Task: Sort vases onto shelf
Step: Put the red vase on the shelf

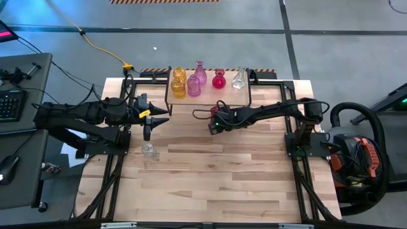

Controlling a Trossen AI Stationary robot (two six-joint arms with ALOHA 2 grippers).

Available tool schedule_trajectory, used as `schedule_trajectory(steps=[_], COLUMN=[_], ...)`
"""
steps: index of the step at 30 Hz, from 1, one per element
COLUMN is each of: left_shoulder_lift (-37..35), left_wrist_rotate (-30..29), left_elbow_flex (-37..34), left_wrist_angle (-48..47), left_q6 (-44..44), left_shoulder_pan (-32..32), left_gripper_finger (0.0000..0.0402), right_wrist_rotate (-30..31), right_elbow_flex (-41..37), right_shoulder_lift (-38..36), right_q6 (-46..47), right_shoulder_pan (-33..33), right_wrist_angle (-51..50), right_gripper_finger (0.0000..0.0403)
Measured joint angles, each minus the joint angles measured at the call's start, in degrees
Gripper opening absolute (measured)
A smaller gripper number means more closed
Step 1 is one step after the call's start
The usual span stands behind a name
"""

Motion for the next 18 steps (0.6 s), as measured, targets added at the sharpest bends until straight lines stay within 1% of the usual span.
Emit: schedule_trajectory(steps=[6, 11, 18], left_shoulder_lift=[0.0, 0.0, 0.0], left_wrist_rotate=[0.0, 0.1, 0.2], left_elbow_flex=[0.0, 0.0, 0.0], left_wrist_angle=[-0.3, -0.5, -0.7], left_q6=[0.0, 0.0, 0.0], left_shoulder_pan=[0.0, 0.0, 0.0], left_gripper_finger=[0.0145, 0.0145, 0.0145], right_wrist_rotate=[-0.3, 2.1, 1.7], right_elbow_flex=[0.0, 0.0, 0.0], right_shoulder_lift=[2.6, 3.0, 4.9], right_q6=[0.8, 1.1, 0.2], right_shoulder_pan=[0.1, 0.1, -0.2], right_wrist_angle=[0.6, 1.1, 2.5], right_gripper_finger=[0.0193, 0.0193, 0.0193])
